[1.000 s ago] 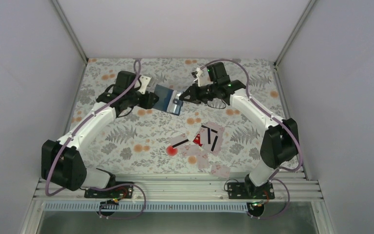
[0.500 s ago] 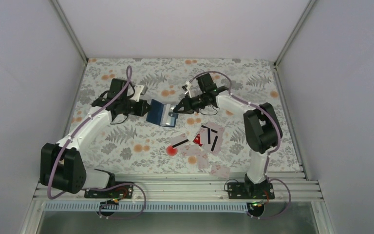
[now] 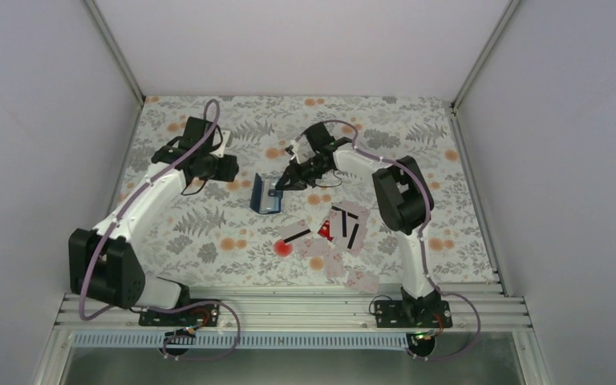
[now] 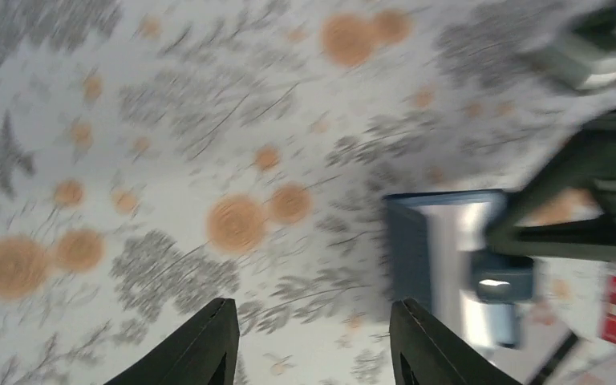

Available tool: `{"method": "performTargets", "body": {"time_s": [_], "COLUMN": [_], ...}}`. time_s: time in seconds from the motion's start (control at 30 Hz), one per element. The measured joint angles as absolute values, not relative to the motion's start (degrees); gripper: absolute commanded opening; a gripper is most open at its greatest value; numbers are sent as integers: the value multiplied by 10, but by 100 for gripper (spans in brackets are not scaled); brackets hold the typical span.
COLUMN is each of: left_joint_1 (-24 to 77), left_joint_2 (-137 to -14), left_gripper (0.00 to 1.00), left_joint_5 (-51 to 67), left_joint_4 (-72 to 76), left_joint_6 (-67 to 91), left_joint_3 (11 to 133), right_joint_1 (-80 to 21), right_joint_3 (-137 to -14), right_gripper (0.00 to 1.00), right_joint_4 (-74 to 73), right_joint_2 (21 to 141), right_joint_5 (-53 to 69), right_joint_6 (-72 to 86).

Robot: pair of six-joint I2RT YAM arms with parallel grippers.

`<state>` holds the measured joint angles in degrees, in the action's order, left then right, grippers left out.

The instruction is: Put the credit cards into the card holder

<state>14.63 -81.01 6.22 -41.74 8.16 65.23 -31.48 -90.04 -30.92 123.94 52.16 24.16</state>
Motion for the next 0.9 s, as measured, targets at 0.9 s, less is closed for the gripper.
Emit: {"method": "performTargets", "body": {"time_s": [0.9], "left_joint_1": [385], "left_joint_2": [-817], "left_gripper": [72], "left_joint_5": [4], "left_joint_4": [-355], "left_joint_6": [-9], "left_joint_3": [597], "right_joint_1": [-314], "right_joint_3": [-1030], "right_gripper": [4], "right_joint_4": [-523], "right_joint_2": [1296], "right_joint_5": [455], "right_joint_6": [270]}}
